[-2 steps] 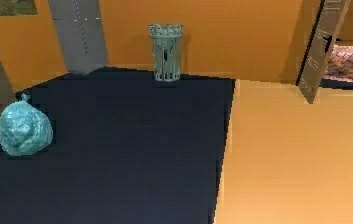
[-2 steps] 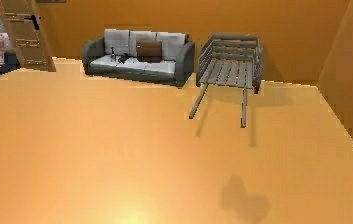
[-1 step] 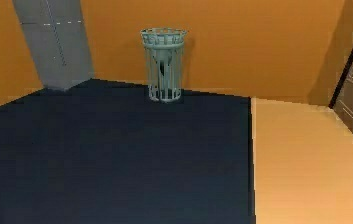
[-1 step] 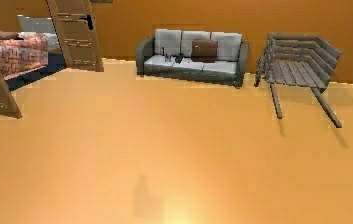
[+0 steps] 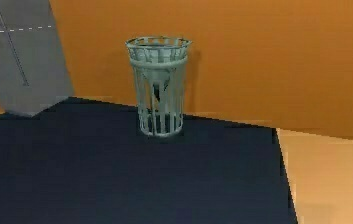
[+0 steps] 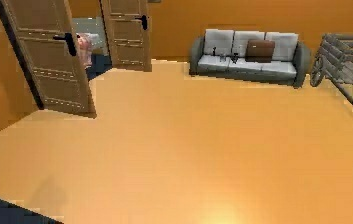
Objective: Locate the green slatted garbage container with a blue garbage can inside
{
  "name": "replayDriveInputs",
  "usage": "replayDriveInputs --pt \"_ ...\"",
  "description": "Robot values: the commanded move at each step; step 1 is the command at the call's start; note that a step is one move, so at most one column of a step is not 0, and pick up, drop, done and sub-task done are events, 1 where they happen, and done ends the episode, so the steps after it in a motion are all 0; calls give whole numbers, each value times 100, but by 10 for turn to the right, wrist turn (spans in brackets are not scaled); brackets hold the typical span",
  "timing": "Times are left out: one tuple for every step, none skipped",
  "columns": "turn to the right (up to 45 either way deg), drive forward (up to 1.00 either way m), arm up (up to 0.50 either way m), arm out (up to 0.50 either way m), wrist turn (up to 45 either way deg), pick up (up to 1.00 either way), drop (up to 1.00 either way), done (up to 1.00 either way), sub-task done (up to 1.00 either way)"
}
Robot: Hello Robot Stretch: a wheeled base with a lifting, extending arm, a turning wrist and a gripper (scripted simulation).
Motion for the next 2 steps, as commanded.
replayDriveInputs --pt "30 0 0 0 0 0 0 0 0" --pt "0 100 0 0 0 0 0 0 0"
